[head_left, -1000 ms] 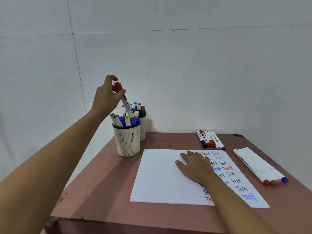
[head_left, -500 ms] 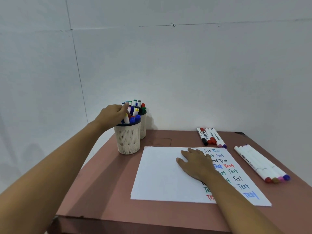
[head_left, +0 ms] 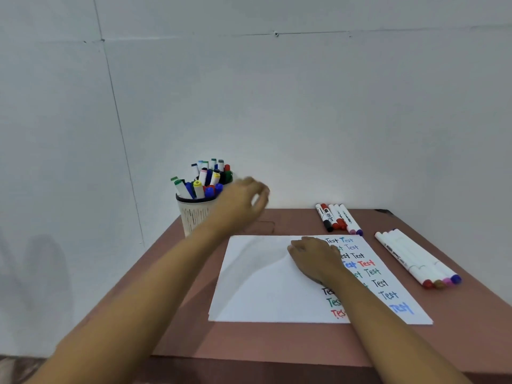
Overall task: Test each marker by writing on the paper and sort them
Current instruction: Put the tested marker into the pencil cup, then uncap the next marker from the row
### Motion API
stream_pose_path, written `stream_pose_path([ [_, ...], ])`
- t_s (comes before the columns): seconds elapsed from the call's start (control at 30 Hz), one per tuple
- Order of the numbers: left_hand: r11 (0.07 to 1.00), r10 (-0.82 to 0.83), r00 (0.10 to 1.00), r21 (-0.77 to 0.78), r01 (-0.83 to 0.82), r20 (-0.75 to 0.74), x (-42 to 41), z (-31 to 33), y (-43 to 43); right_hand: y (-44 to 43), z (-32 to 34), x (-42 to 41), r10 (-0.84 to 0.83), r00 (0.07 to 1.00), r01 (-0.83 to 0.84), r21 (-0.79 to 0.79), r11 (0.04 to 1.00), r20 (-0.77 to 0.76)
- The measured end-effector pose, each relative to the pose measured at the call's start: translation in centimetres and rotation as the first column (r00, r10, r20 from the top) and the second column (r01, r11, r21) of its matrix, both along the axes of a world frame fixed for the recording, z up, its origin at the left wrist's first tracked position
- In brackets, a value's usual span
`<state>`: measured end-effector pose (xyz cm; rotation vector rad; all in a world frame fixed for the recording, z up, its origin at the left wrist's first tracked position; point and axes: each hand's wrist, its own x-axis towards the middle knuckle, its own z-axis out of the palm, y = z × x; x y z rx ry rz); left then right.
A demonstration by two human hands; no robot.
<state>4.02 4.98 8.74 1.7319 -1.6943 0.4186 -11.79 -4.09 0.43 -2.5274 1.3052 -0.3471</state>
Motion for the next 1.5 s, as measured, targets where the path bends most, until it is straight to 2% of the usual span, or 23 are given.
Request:
stream_pose_path([
  [0.1, 0.912, 0.093, 0.996, 0.402, -0.086, 0.002, -0.7, -5.0, -1.8, -0.3, 0.0, 0.2, -0.008, 0.999, 0.007, 0.024, 1.000, 0.037],
  [0.17, 0.844, 0.146, 0.989, 0.519, -0.132, 0.014, -0.7, -7.3, -2.3, -0.4, 0.3, 0.1, -0.005, 1.000, 0.003, 0.055, 0.998, 0.027],
  [0.23, 0.822, 0.176, 0.984, 0.549, -0.151, 0.008, -0.7, -8.3, -2.4, -0.5, 0.8, -0.1, -0.005, 1.000, 0.005, 0.078, 0.997, -0.004],
  [0.33, 0.837, 0.168, 0.986, 0.530, -0.132, -0.020, -0.8, -8.7, -2.2, -1.3, 1.4, 0.0, -0.039, 0.998, 0.038, 0.027, 0.999, 0.049],
  [0.5, 0.856, 0.160, 0.986, 0.503, -0.121, -0.036, -0.7, -8.7, -2.0, -4.5, 2.0, 0.1, -0.242, 0.967, 0.253, -0.234, 0.939, 0.075],
  [0.7, 0.857, 0.155, 0.986, 0.504, -0.107, -0.054, -0.4, -8.7, -2.2, -7.4, 0.3, 0.3, -0.379, 0.921, 0.388, -0.276, 0.879, 0.086],
  [0.97, 0.864, 0.154, 0.987, 0.491, -0.115, -0.040, -0.3, -8.8, -2.4, -8.2, -0.1, 0.8, -0.391, 0.917, 0.393, -0.323, 0.861, 0.073],
  [1.2, 0.915, 0.112, 0.989, 0.397, -0.065, -0.096, 0.4, -8.8, -2.4, -7.0, 1.3, 0.8, -0.269, 0.920, 0.357, -0.322, 0.877, 0.287],
  [1.27, 0.940, 0.080, 0.985, 0.340, -0.022, -0.156, 0.6, -8.4, -2.5, -5.2, 2.1, 0.6, -0.236, 0.890, 0.356, -0.272, 0.894, 0.390],
  [1.4, 0.974, 0.066, 0.940, 0.226, 0.013, -0.336, -0.3, -7.1, -2.9, -1.1, 2.5, 0.5, -0.160, 0.852, 0.285, -0.185, 0.940, 0.499],
  [1.47, 0.976, 0.042, 0.848, 0.202, 0.077, -0.528, -0.5, -6.8, -3.2, 0.8, 2.1, 0.7, -0.099, 0.824, 0.233, -0.174, 0.957, 0.558],
  [1.5, 0.975, 0.000, 0.750, 0.166, 0.147, -0.662, -0.7, -6.6, -3.1, 1.6, 1.8, 0.9, -0.067, 0.809, 0.211, -0.183, 0.960, 0.584],
])
